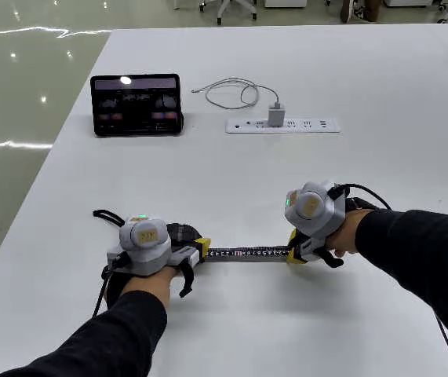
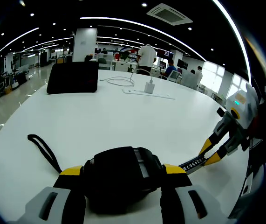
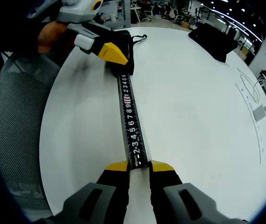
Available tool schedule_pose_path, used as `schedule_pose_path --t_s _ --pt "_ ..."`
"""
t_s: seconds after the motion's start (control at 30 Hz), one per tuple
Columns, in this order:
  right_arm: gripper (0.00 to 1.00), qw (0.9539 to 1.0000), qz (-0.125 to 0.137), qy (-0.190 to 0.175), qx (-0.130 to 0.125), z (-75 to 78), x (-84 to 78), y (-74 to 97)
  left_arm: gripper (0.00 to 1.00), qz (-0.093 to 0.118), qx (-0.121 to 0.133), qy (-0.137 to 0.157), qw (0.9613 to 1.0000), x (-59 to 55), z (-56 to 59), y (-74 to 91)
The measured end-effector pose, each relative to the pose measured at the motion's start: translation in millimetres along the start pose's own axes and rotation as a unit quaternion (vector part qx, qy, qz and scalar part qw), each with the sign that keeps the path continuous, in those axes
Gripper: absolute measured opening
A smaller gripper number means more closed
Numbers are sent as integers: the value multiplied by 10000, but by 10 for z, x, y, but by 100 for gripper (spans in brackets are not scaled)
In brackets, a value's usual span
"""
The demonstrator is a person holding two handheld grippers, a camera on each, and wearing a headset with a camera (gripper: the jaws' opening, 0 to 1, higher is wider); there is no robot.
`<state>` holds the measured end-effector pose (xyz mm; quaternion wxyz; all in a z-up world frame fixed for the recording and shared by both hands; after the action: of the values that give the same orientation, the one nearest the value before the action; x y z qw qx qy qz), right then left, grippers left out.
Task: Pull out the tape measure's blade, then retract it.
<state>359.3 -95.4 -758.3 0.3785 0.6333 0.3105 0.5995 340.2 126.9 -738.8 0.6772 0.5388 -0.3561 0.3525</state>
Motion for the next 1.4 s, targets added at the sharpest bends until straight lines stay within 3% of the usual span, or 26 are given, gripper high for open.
schedule_pose_path --t_s 1.4 --pt "12 9998 175 80 36 -39 201 -144 61 0 -2 9 10000 0 2 9"
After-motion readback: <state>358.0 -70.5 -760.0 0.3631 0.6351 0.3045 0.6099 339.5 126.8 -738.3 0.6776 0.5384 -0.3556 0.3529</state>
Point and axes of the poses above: the centre of the closed fingertips' face, and the gripper's own axes: y roughly backward along the fingers, z roughly to its right, x roughly out of its top, the point moved 4 cm from there along y, roughly backward along the fingers, and after that the axes turned 7 degrees about z, right-handed, at the moved point
